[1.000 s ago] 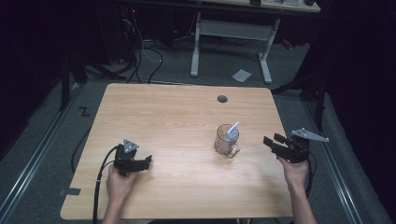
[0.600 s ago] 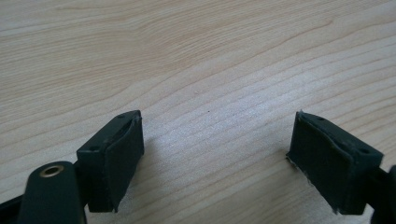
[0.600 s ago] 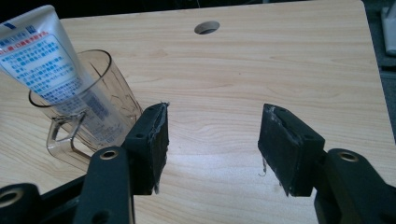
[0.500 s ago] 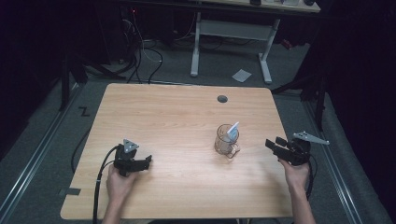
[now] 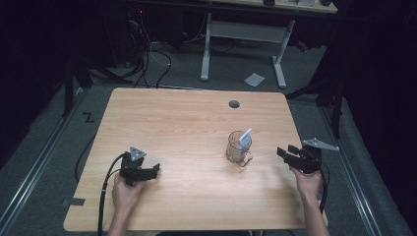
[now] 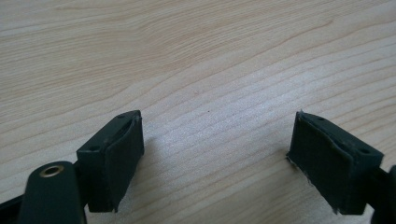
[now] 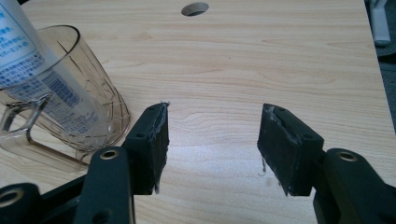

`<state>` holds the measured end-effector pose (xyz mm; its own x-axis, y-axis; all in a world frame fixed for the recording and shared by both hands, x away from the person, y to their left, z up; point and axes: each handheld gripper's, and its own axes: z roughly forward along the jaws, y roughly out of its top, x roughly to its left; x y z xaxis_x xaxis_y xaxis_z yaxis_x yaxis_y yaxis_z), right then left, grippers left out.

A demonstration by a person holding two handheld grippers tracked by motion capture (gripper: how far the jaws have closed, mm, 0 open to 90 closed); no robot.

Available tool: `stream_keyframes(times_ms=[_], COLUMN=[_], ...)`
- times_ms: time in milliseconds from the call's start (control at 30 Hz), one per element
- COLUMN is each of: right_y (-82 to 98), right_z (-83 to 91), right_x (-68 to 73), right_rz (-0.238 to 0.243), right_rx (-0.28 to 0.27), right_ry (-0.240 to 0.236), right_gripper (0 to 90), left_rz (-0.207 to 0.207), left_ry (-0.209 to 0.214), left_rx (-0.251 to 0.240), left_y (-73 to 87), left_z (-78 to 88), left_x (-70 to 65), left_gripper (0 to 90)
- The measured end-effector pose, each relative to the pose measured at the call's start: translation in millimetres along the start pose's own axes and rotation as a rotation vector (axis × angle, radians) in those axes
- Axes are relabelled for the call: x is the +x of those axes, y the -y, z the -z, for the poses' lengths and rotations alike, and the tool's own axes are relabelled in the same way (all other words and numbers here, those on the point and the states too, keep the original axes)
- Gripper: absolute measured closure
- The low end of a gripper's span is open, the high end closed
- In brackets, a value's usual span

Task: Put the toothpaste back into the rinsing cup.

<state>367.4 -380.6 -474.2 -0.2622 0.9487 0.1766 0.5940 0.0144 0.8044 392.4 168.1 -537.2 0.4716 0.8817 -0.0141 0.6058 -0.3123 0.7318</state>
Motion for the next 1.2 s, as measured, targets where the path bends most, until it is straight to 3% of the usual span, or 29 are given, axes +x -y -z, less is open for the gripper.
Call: stream_keyframes(times_ms=[800, 1200], right_y=[6.2, 11.2], right_z=[-32.4, -48.0], right_x=[2.2, 5.5], right_rz=[0.015, 0.077], right_rx=[0.062, 0.092], right_ry=[0.041, 0.097], right_gripper=[43.2, 43.1], left_rz=[0.001, 0.000], left_ry=[0.000, 0.000], left_rx=[0.000, 0.000], left_y=[0.0, 0.0], left_z=[0.0, 0.0], left_x=[0.0, 0.0], left_gripper=[18.0, 18.0])
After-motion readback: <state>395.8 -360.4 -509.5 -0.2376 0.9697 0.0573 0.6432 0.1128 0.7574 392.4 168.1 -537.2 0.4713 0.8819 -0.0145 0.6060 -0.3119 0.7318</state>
